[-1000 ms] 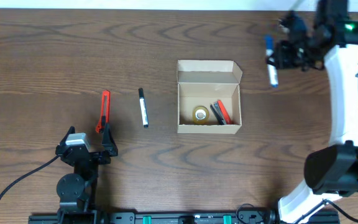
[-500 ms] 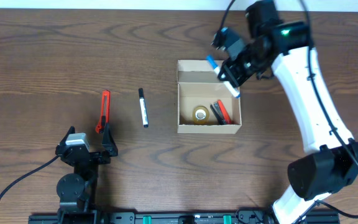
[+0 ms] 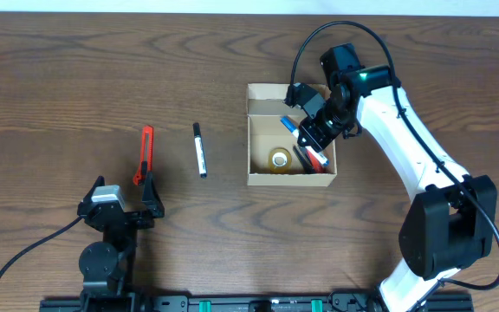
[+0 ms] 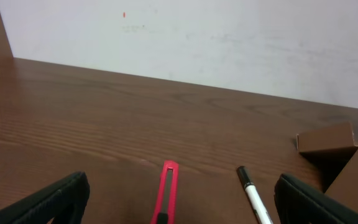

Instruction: Pack container

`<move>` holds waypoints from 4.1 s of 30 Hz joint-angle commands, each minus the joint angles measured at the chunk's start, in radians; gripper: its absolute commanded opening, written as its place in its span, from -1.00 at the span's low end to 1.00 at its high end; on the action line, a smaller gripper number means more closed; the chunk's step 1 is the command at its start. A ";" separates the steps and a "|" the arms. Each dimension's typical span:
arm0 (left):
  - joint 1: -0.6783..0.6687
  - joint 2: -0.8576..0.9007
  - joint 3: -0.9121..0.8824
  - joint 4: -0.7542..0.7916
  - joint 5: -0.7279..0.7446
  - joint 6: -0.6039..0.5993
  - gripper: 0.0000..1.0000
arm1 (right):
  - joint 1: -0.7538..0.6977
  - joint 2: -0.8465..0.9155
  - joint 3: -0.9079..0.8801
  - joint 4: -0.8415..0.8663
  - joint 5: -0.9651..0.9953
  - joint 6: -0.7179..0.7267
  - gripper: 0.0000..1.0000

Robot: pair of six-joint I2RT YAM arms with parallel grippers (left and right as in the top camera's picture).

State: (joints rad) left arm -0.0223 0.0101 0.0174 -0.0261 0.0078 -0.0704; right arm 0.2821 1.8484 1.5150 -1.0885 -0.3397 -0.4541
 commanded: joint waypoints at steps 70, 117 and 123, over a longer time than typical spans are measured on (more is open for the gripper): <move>0.004 -0.005 -0.013 -0.051 -0.011 0.011 0.91 | 0.008 0.005 -0.222 0.261 -0.031 0.118 0.08; 0.004 -0.005 -0.013 -0.051 -0.011 0.011 0.91 | -0.546 -0.159 0.888 -0.609 0.859 0.705 0.98; 0.004 -0.005 -0.013 -0.051 -0.011 0.011 0.91 | -0.623 -0.159 0.886 -0.608 0.797 0.705 0.98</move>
State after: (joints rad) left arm -0.0223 0.0101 0.0174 -0.0265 0.0078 -0.0708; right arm -0.3214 1.6974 2.3890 -1.6943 0.4801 0.2276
